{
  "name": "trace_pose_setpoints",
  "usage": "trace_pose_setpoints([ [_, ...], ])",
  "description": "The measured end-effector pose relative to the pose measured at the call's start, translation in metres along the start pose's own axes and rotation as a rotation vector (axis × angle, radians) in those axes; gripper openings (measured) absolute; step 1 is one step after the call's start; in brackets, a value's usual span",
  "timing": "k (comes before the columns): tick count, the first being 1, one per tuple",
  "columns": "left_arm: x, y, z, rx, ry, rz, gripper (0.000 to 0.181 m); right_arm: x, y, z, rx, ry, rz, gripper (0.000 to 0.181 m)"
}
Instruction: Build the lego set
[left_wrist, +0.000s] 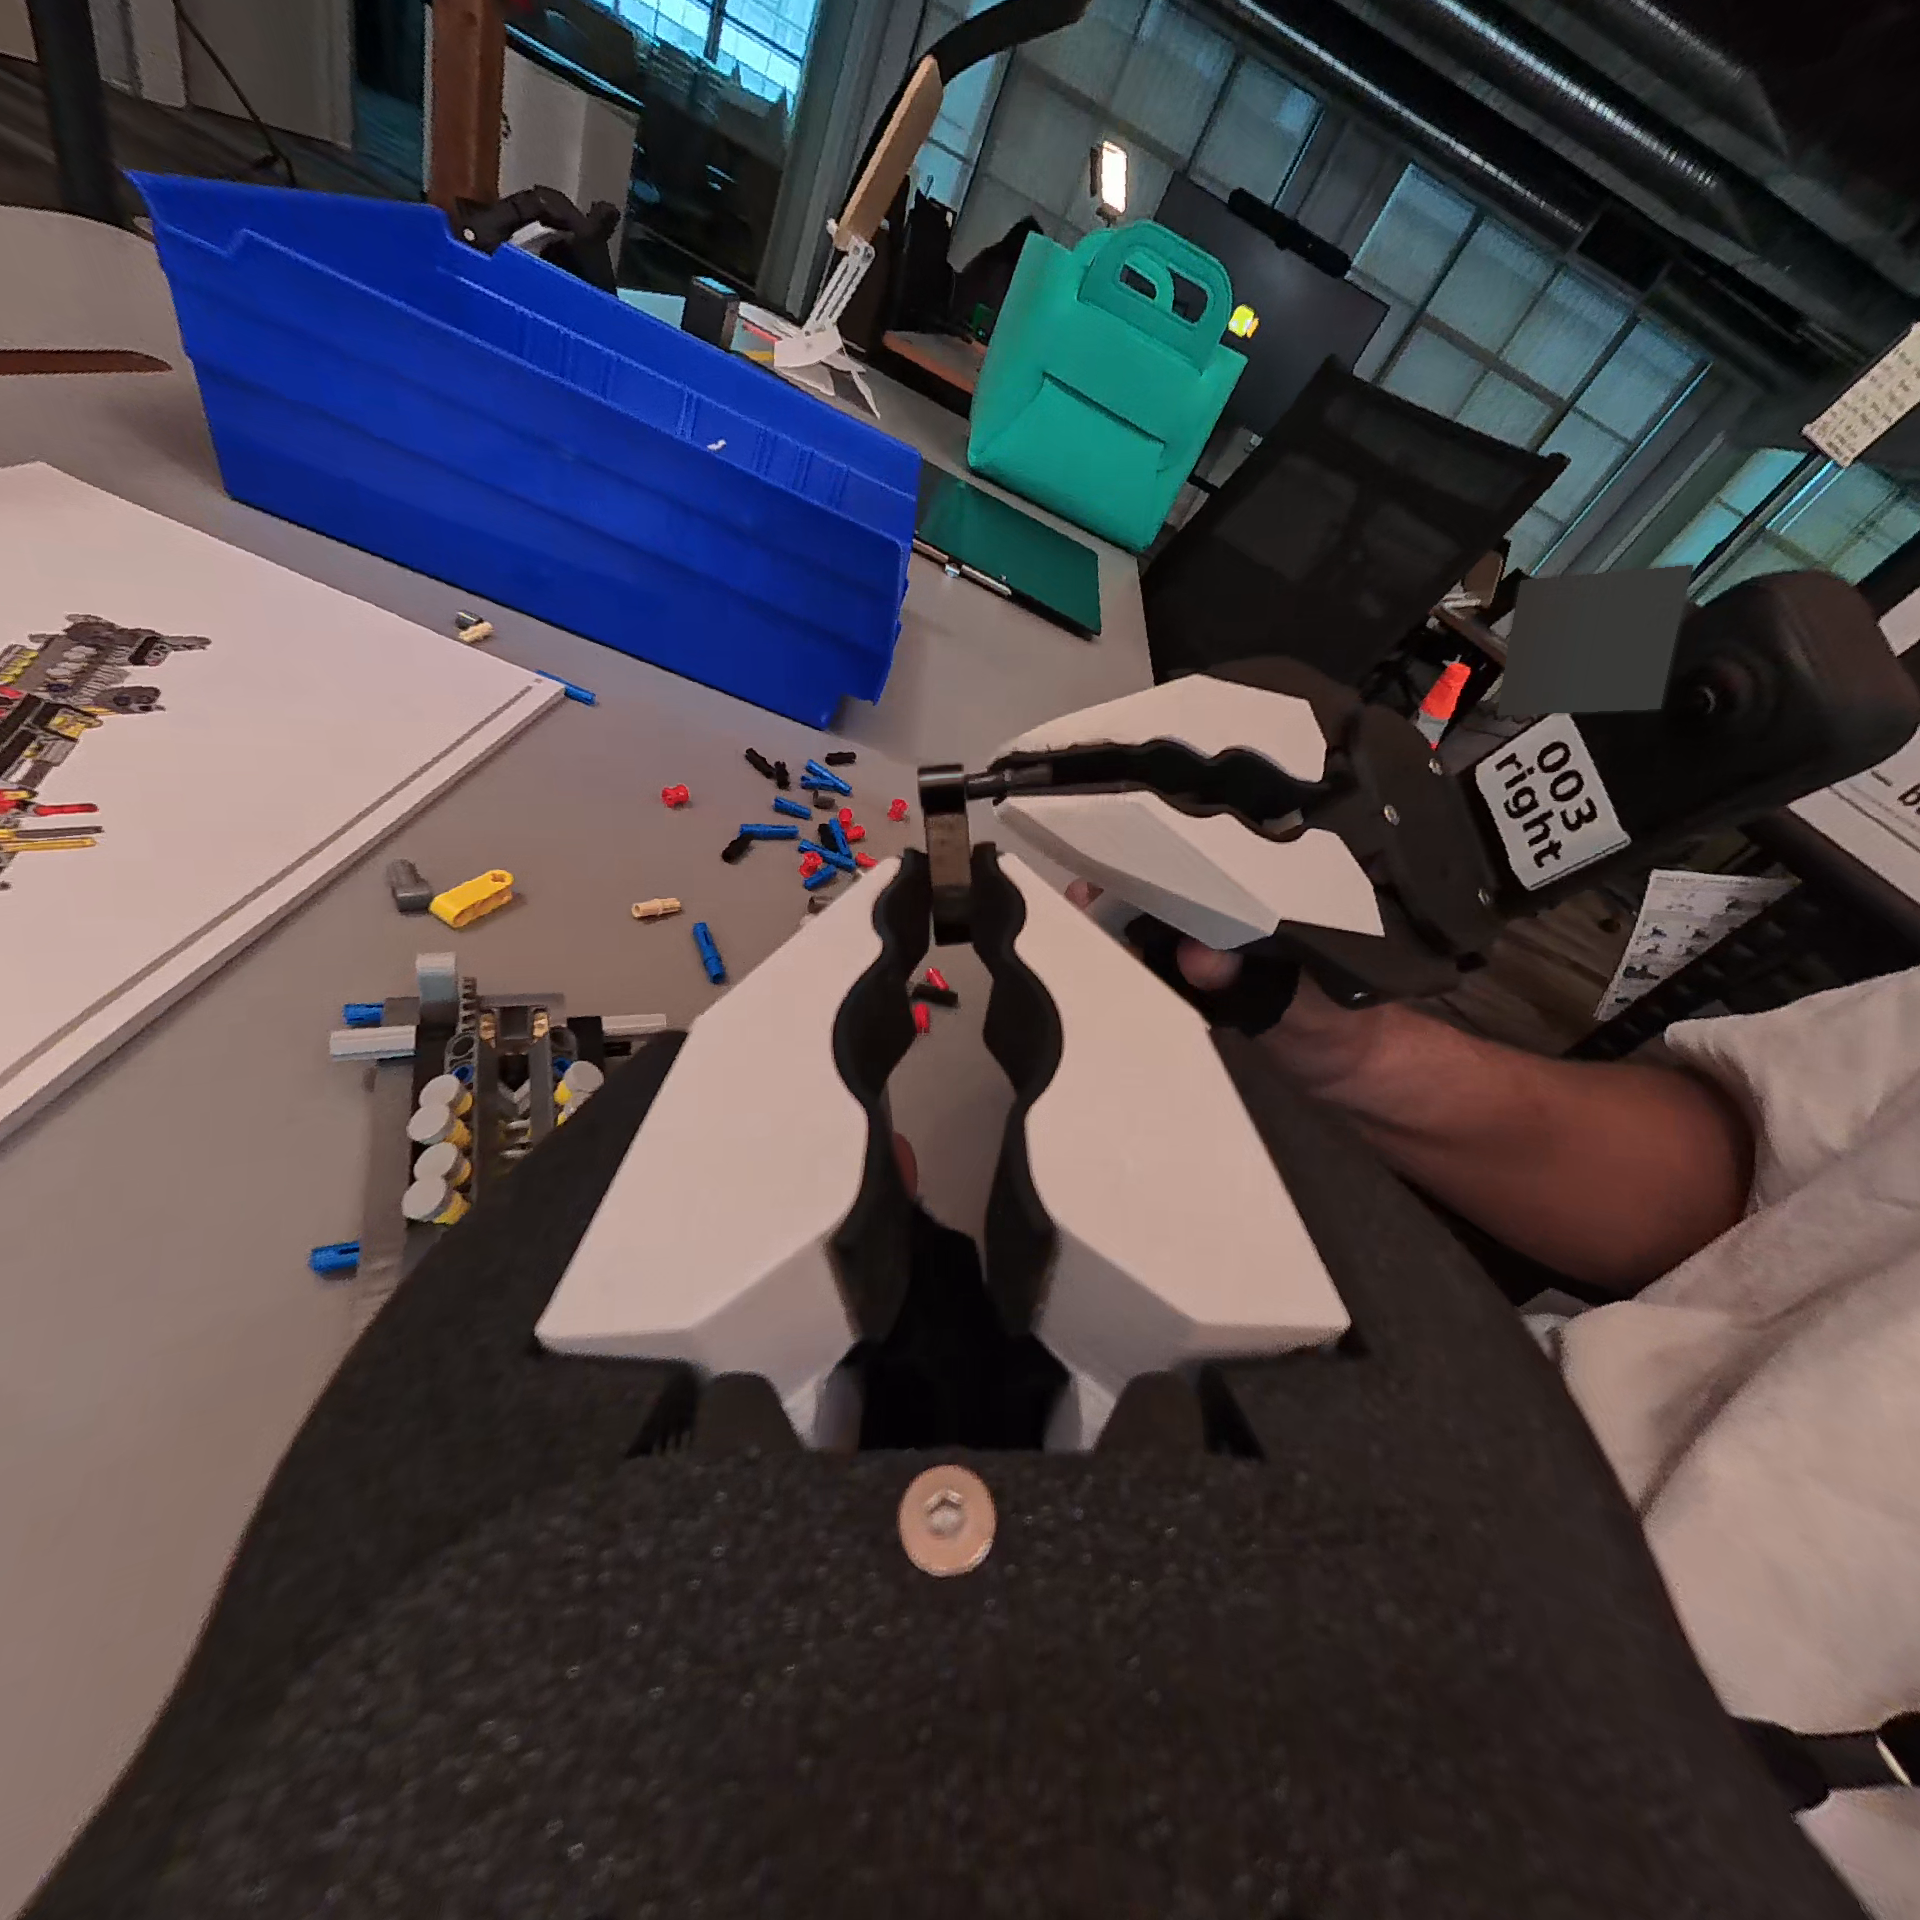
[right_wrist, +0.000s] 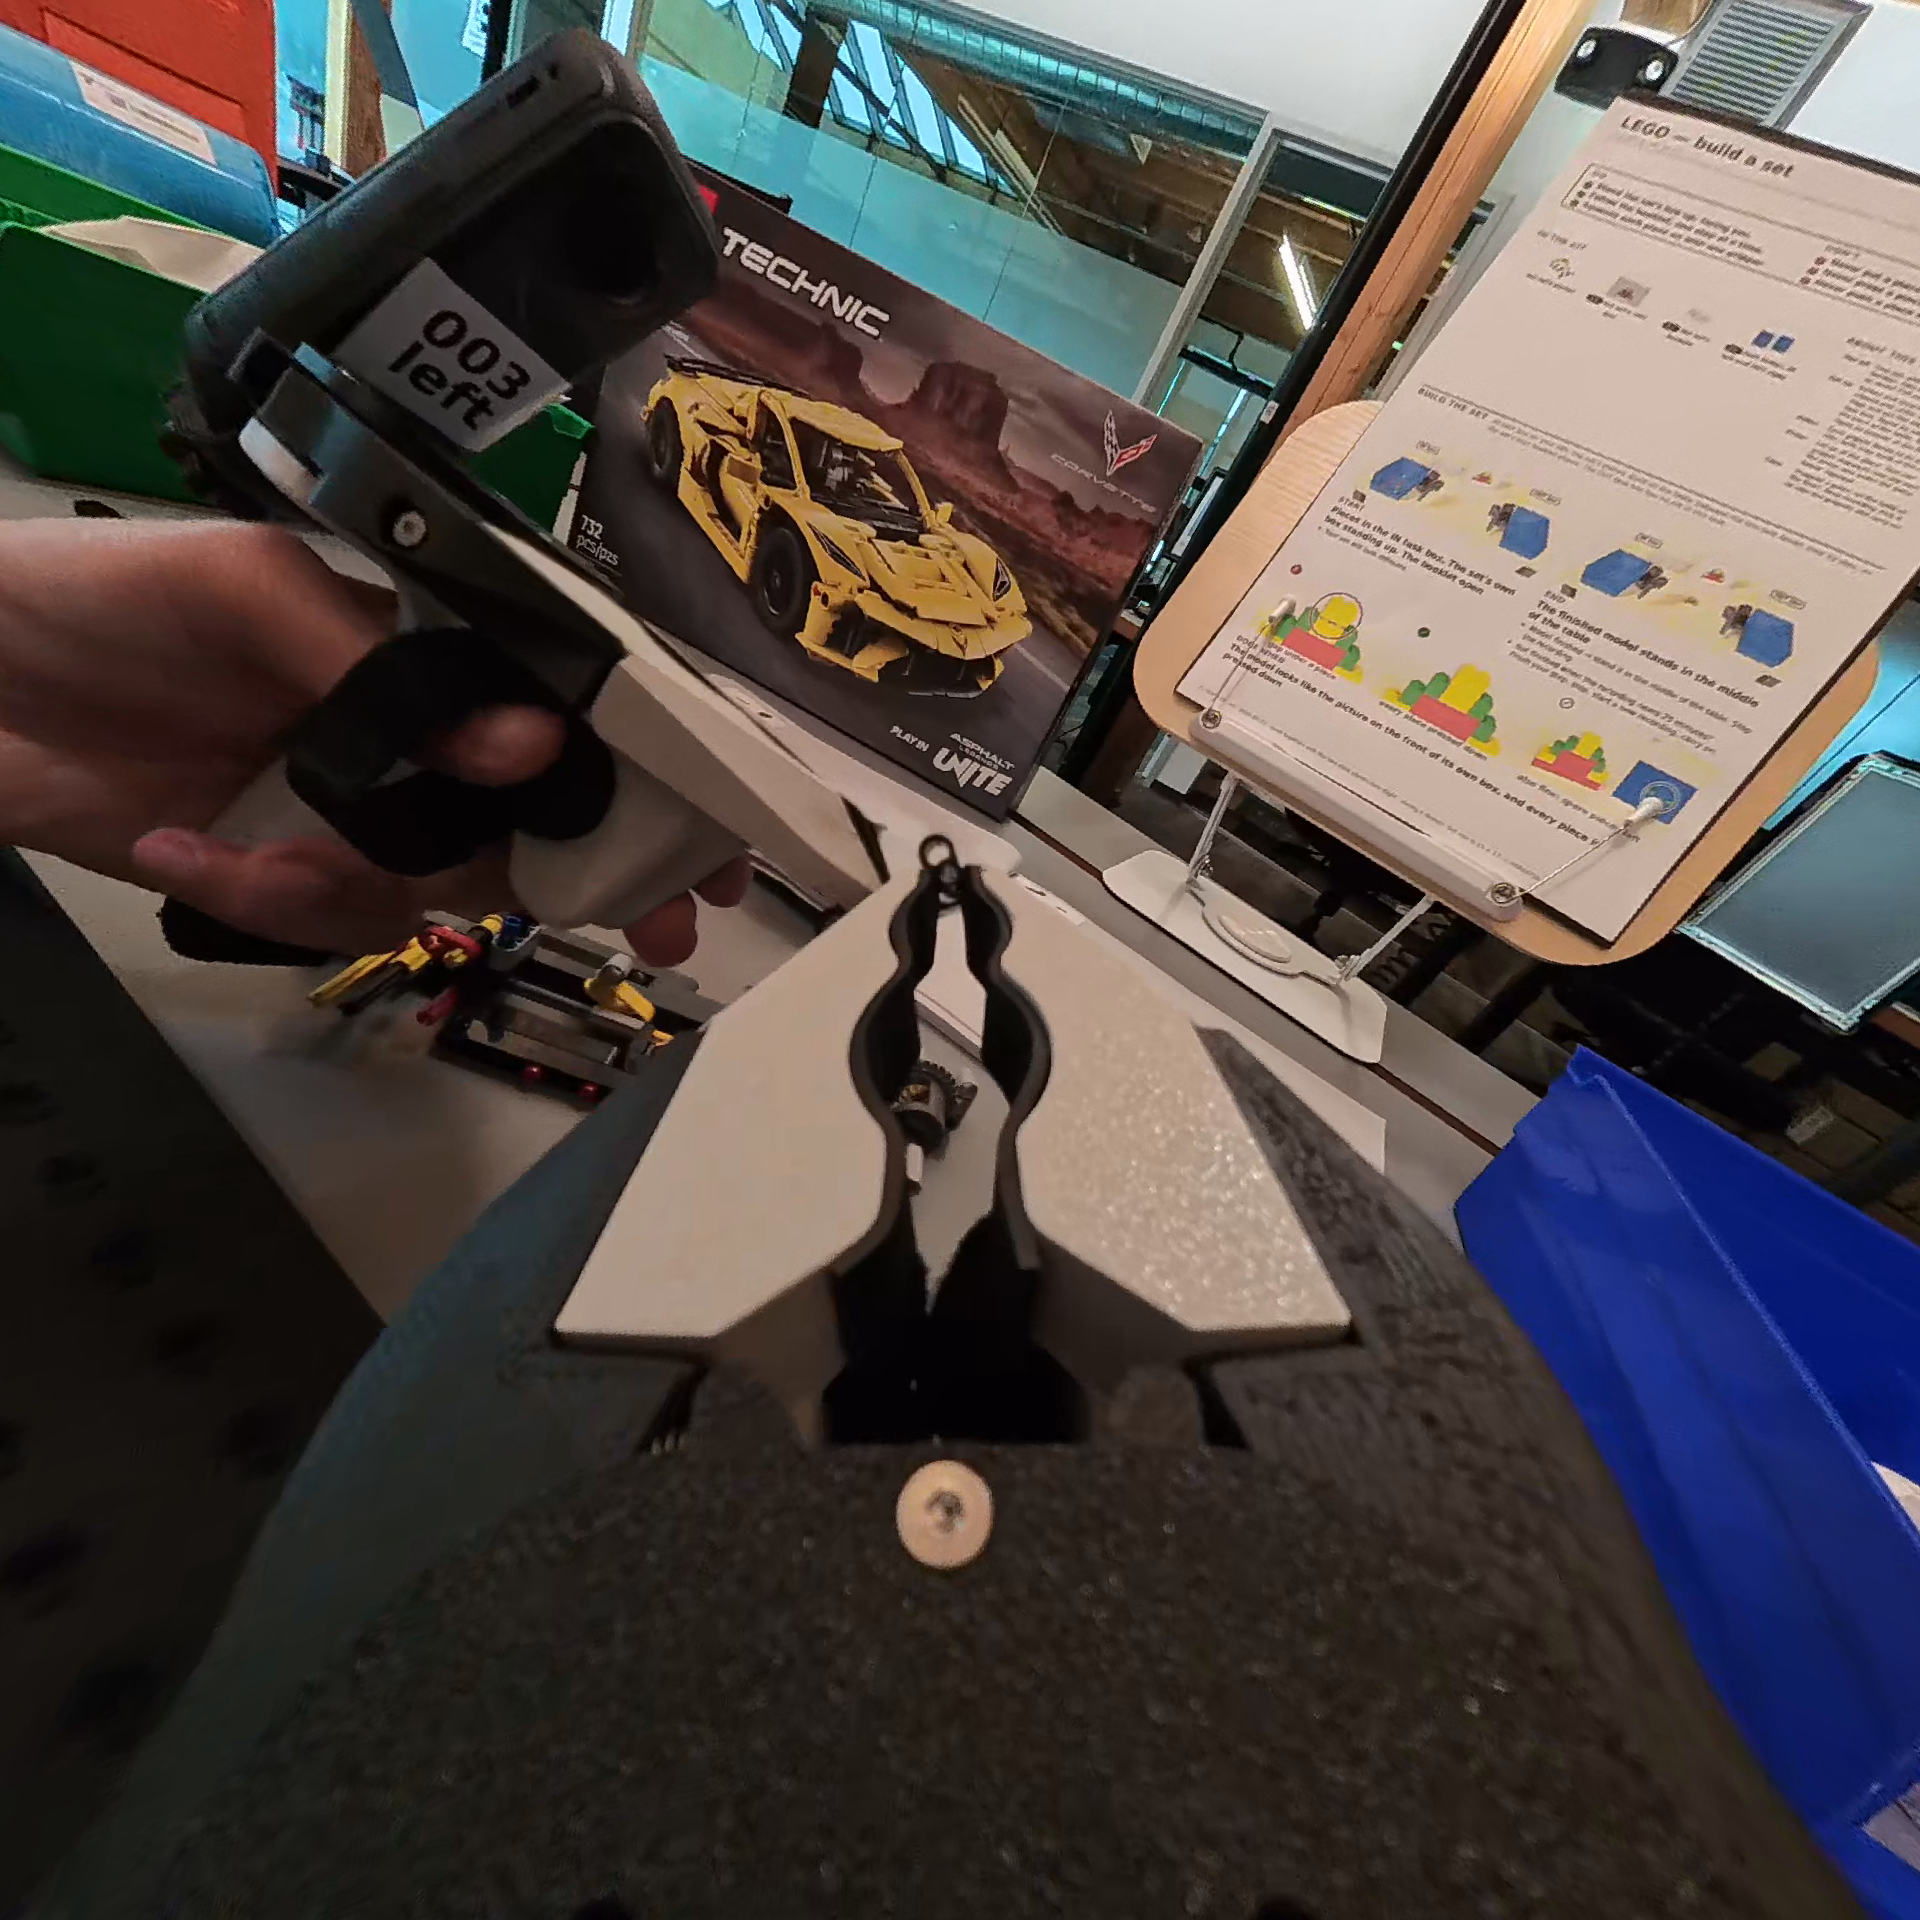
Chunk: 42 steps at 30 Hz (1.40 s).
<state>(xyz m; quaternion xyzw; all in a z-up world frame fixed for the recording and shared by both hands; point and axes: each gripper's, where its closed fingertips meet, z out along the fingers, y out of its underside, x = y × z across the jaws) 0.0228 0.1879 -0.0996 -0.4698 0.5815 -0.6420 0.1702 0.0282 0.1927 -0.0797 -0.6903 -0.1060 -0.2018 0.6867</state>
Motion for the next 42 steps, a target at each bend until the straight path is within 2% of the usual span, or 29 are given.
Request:
trace_pose_setpoints([
  [16, -0.001, 0.000, 0.000, 0.010, -0.031, 0.055, 0.007, -0.002, 0.002, 0.001, -0.023, 0.018, -0.057, 0.004],
  [35, -0.006, 0.002, 0.000, -0.001, -0.048, 0.037, 0.007, -0.002, 0.008, 0.004, -0.057, 0.019, -0.051, 0.004],
  [38, -0.008, 0.004, 0.000, -0.015, -0.072, 0.087, 0.007, -0.003, 0.010, 0.004, -0.066, 0.013, -0.050, 0.004],
  [42, -0.007, 0.005, -0.002, -0.041, -0.120, 0.236, 0.007, -0.006, 0.011, 0.005, -0.060, -0.009, -0.029, 0.004],
])
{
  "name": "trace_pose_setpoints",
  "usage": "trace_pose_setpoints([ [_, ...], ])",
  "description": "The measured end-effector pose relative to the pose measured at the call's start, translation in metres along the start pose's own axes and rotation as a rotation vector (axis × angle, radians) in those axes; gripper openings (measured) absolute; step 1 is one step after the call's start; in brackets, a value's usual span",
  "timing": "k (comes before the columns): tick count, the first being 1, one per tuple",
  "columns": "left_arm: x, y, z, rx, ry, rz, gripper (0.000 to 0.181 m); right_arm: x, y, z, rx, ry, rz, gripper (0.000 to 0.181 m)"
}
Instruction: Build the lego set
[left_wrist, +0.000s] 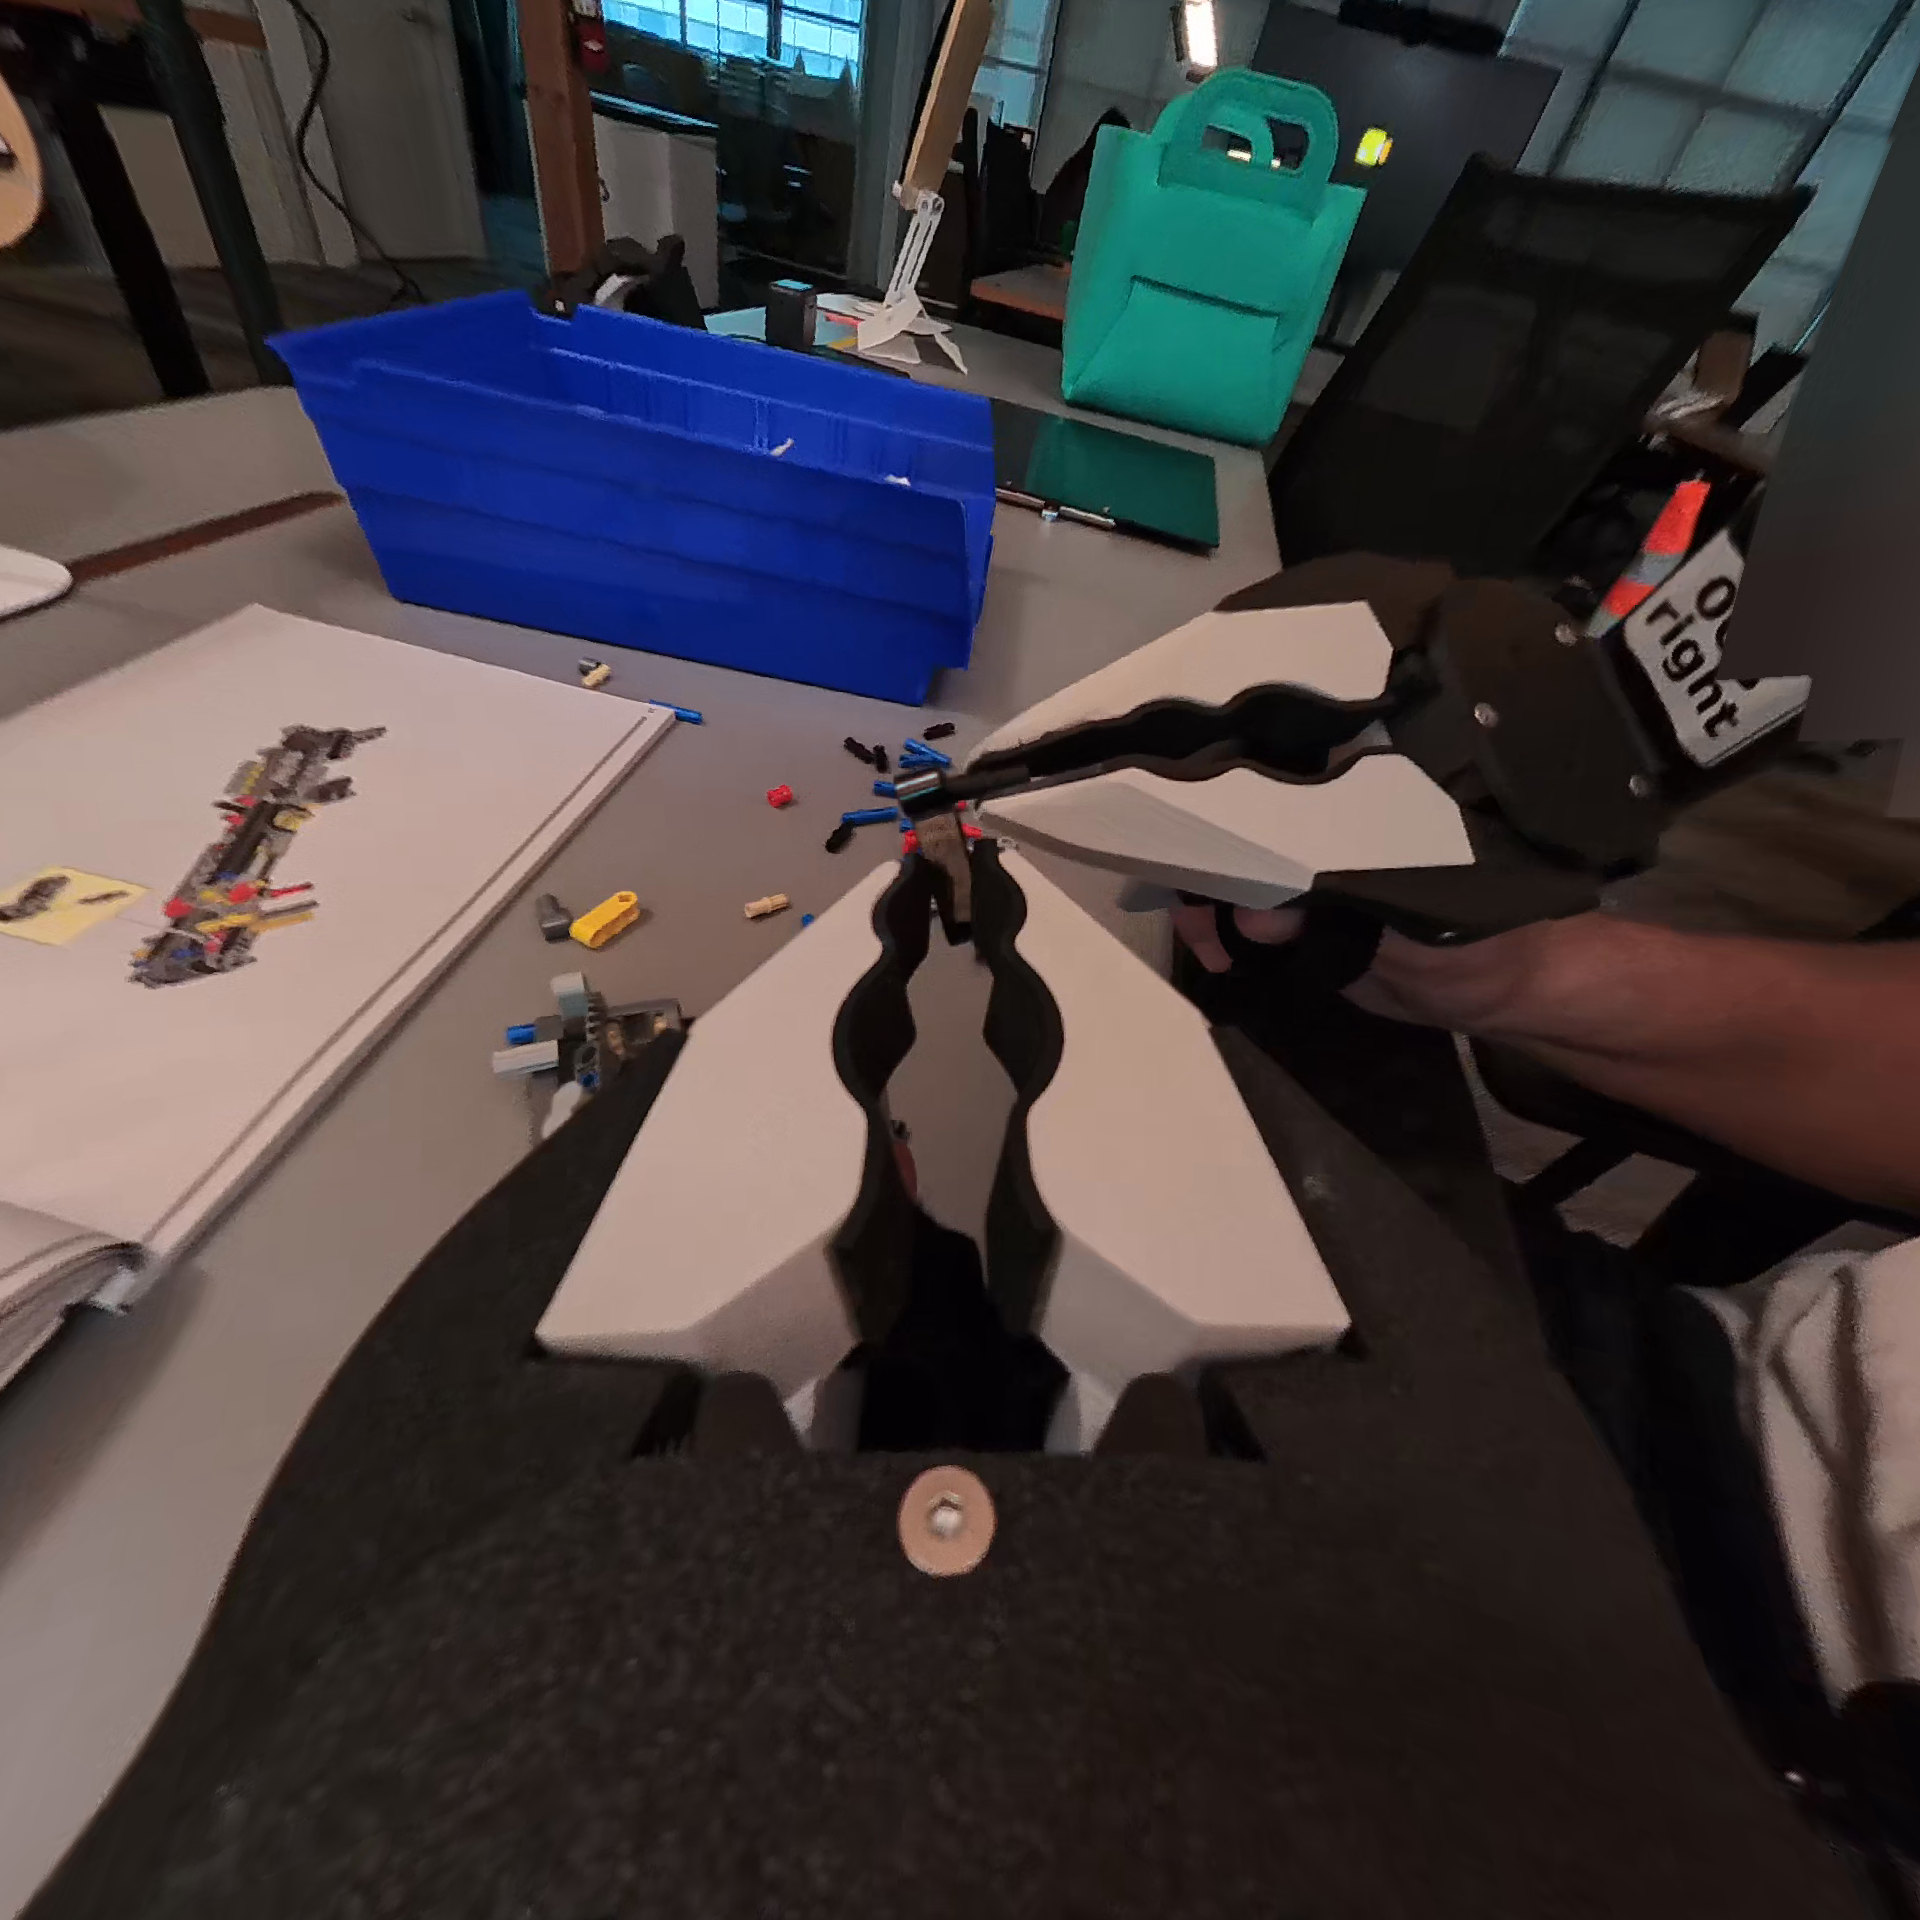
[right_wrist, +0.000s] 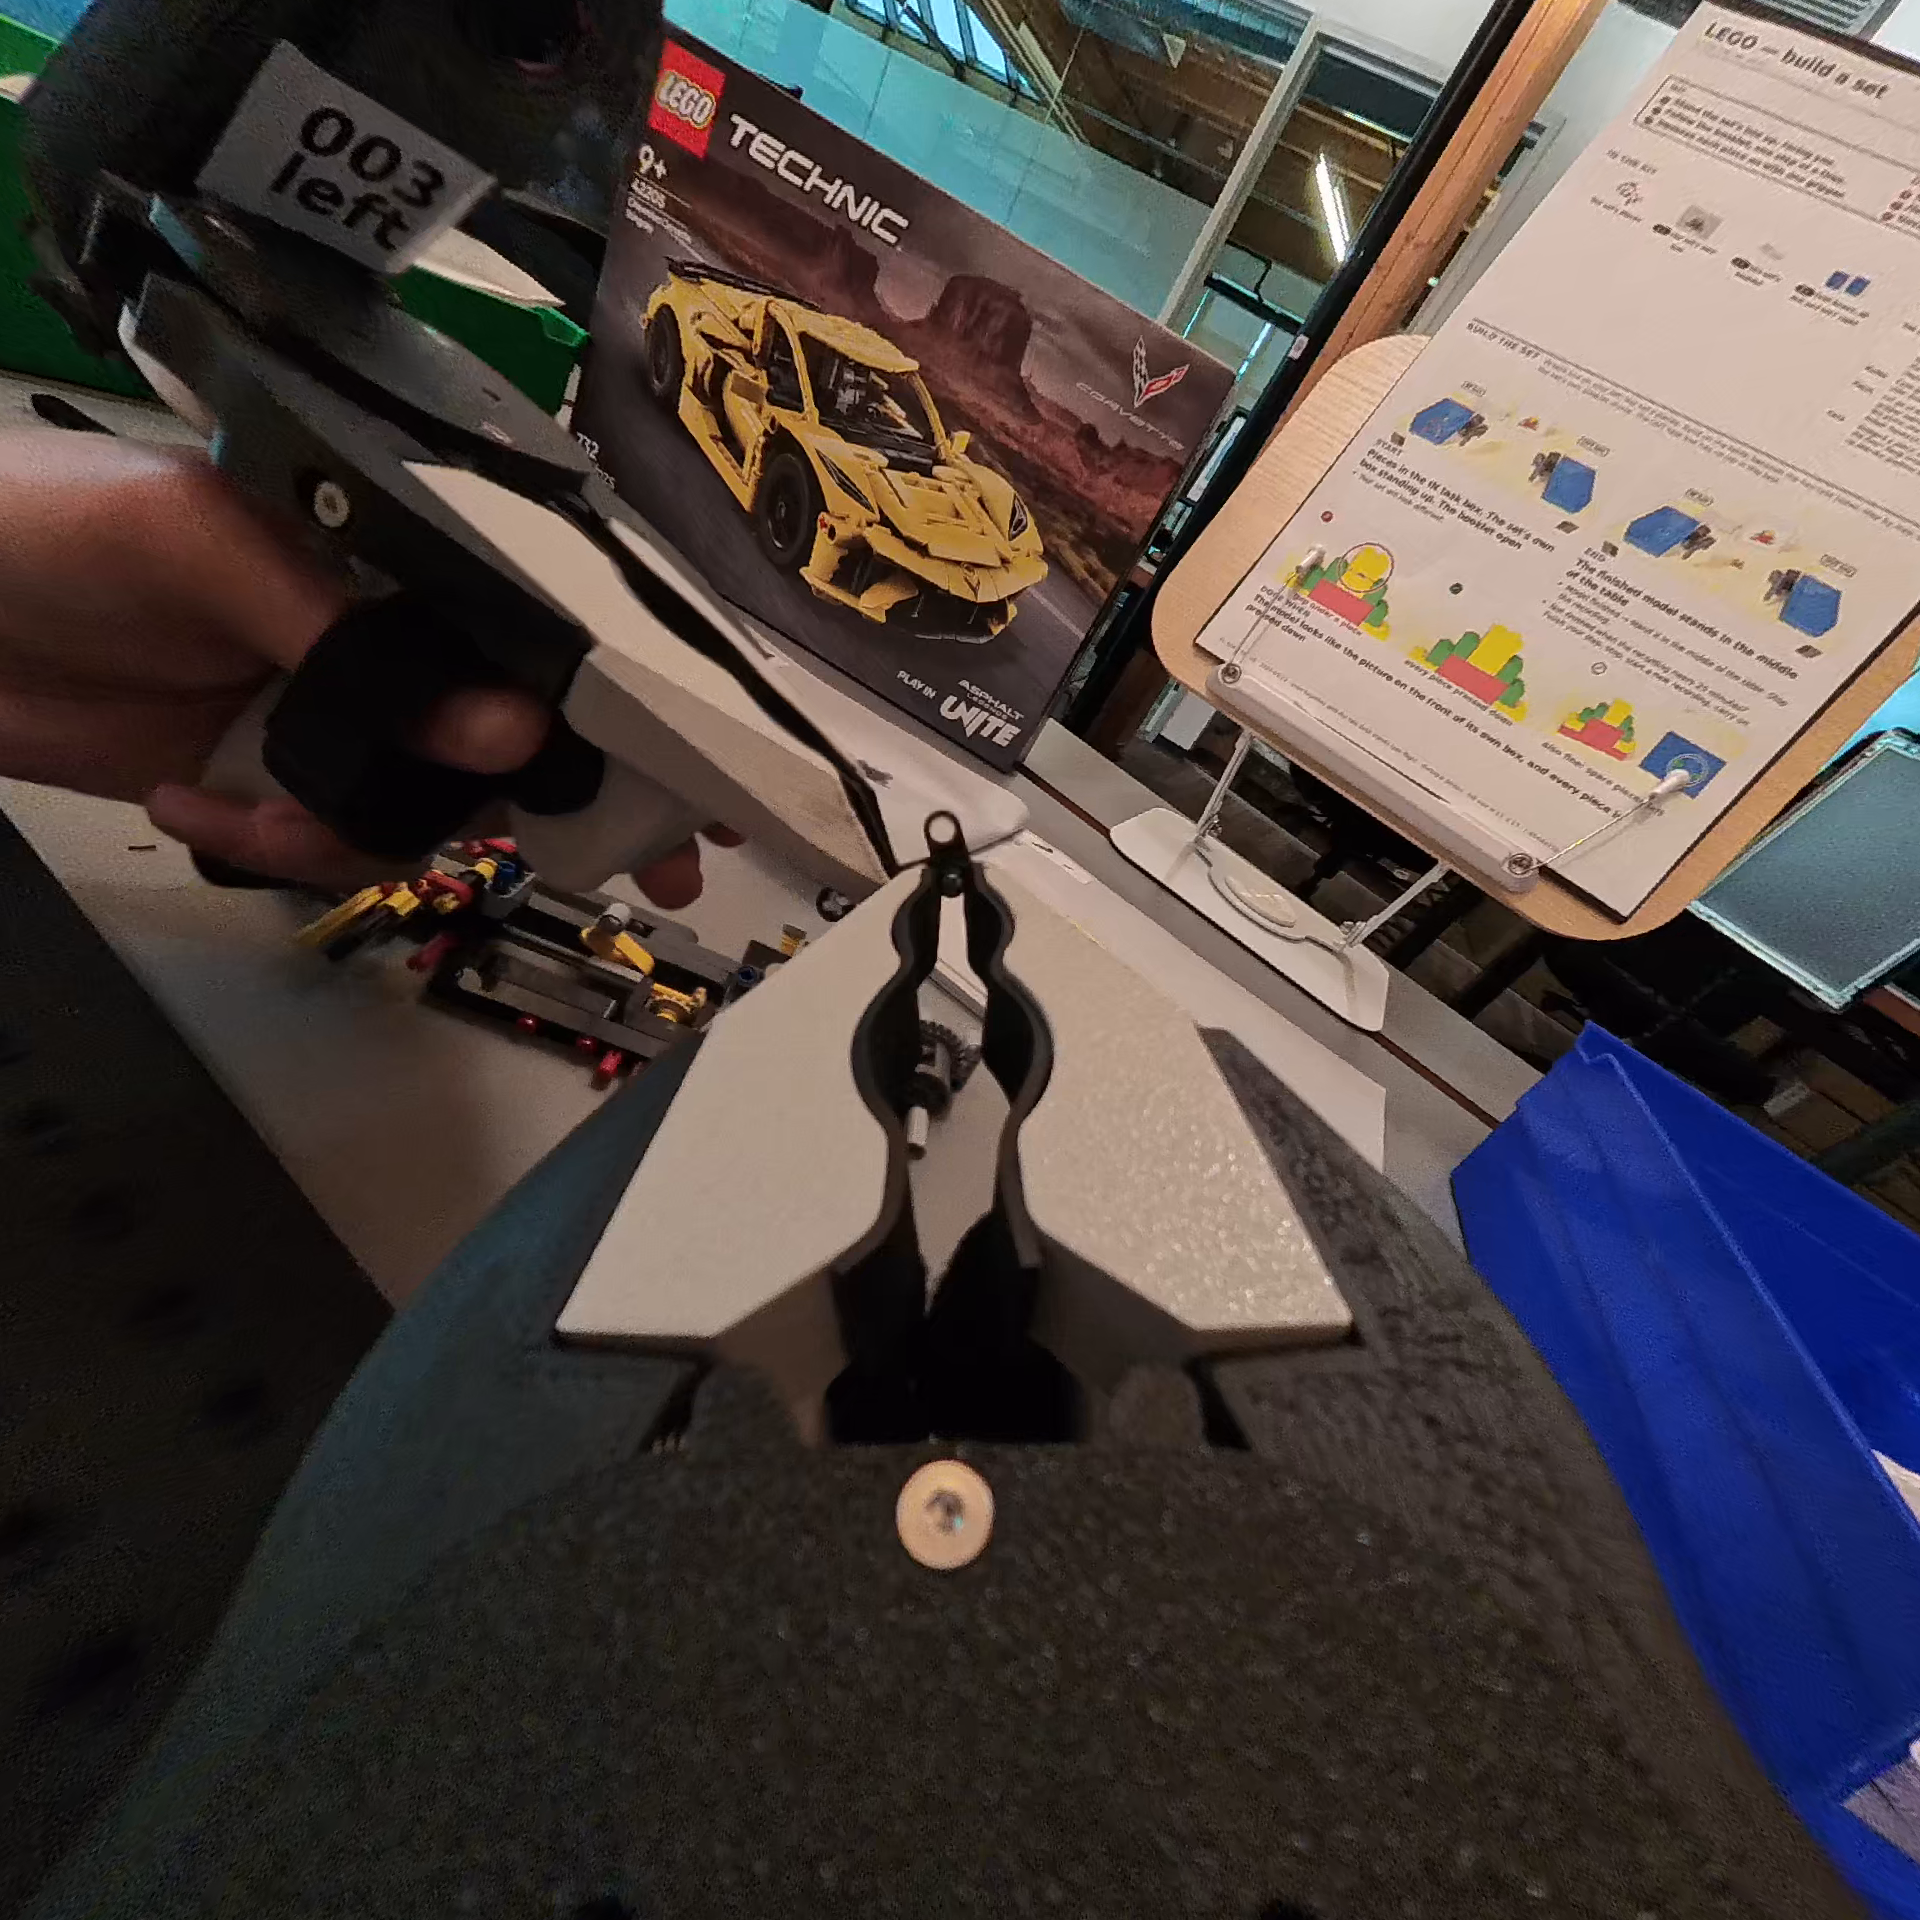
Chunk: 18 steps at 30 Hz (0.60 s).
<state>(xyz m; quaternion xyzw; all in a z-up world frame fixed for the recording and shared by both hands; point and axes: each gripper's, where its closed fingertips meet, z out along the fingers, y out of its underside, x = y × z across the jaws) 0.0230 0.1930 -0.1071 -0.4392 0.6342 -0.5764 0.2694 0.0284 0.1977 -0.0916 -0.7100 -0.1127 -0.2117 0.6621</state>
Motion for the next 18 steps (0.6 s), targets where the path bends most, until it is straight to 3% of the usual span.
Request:
trace_pose_setpoints([
  [8, -0.0044, 0.0045, -0.0021, -0.066, -0.157, 0.417, 0.007, -0.0042, 0.0020, 0.0001, -0.004, -0.040, 0.029, 0.004],
  [14, -0.0054, 0.0078, -0.0038, -0.103, -0.189, 0.588, 0.007, -0.0076, 0.0046, 0.0008, -0.021, -0.053, 0.020, 0.004],
  [18, -0.0025, 0.0082, -0.0040, -0.100, -0.171, 0.576, 0.007, -0.0085, 0.0045, 0.0011, -0.031, -0.025, -0.055, 0.004],
])
